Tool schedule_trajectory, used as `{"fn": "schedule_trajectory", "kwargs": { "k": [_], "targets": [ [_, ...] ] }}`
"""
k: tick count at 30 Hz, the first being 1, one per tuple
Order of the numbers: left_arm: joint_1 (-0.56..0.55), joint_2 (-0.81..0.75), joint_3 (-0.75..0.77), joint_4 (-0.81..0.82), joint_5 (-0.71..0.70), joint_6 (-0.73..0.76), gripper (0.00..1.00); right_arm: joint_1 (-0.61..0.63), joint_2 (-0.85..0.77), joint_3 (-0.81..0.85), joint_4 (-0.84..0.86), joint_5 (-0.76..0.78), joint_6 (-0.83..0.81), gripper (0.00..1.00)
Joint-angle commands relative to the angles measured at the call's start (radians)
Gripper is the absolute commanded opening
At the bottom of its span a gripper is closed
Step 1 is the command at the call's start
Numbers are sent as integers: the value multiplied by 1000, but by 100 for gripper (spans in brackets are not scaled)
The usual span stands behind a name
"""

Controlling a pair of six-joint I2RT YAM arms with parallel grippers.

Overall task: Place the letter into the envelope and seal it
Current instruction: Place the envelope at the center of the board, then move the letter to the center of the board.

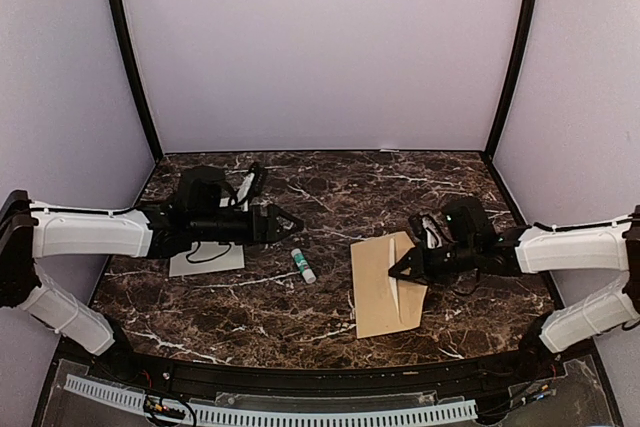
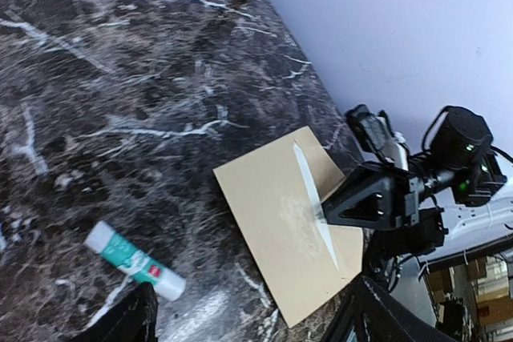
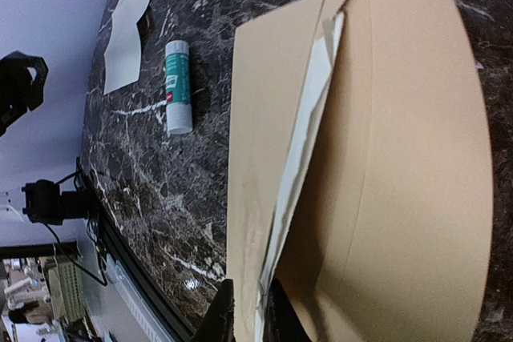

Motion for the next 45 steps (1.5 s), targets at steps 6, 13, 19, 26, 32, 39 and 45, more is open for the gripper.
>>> {"fn": "schedule_trajectory", "kwargs": {
  "k": [6,13,19,26,32,39,45],
  "targets": [
    [247,-94,-24,-396,-178,71,89,-8,-45,134,-189,198,-77,70],
    [537,-64,-19,-476,-171,133,91,-9,-80,164,-264,269,-96,90],
    [680,-24,-23,-453,-195,160,91,-9,-63,155,-203,243,-85,95],
    [681,116,57,-514,-262,211,88,-6,-8,192,-170,213,-103,96],
    [681,136,23,-497,-300,181,88,-5,-11,184,-159,207,-99,96],
    [682,176,14,-496,-345,180,90,-2,-23,159,-155,207,-89,96],
    [683,212,13,-472,-289,188,80,0,-18,157,-152,208,-86,96]
  ]
}}
